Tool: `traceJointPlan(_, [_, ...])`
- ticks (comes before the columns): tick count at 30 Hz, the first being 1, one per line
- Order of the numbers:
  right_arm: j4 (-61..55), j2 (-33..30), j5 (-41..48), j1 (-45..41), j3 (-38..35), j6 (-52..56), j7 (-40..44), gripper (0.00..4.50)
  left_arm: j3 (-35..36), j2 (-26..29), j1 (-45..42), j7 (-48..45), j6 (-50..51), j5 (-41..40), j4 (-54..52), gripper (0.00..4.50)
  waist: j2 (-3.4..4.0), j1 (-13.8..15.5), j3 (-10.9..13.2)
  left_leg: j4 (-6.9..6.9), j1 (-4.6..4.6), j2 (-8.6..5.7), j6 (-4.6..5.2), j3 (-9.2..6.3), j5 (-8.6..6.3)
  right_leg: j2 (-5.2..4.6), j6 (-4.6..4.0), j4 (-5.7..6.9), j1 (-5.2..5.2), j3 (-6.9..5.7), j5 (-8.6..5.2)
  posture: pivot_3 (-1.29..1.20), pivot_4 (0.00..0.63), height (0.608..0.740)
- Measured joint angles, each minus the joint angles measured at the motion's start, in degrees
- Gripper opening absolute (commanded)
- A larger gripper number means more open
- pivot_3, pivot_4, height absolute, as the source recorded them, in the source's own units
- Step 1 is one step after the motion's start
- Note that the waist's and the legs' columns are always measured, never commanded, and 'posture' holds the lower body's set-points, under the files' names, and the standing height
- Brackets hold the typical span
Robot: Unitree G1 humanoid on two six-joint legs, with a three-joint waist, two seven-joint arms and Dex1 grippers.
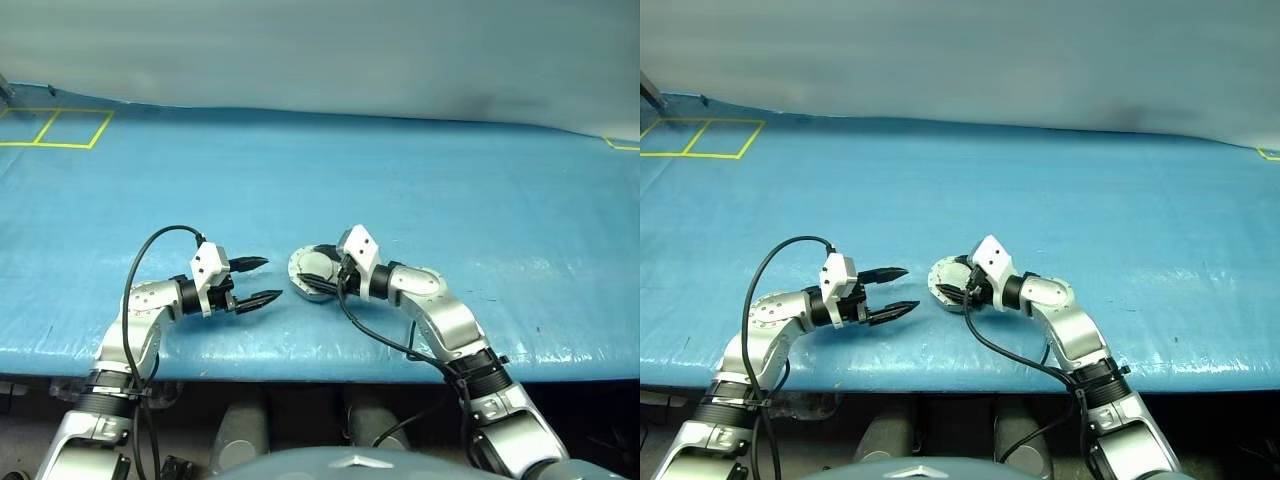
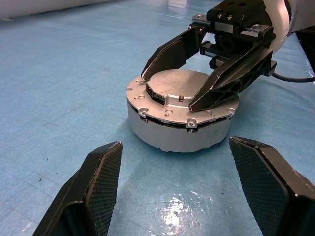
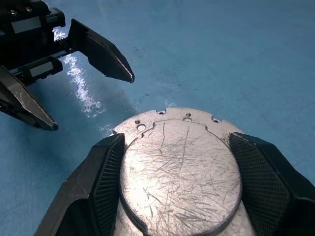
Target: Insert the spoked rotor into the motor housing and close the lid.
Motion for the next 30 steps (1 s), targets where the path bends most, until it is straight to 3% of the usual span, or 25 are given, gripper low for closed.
traceJointPlan(30, [4.7,-0.8,-1.1,-2.4,1.0,-4.0,1.6,3.05,0.0,0.0,0.7,-0.1,0.0,0.0,0.0,3.80,-0.01,0.0,0.0,0.08,0.14,0.01,-0.01,0.01,0.04,-0.01,-0.03,0.04,0.13,0.01,0.03,0.00,0.150,0.740])
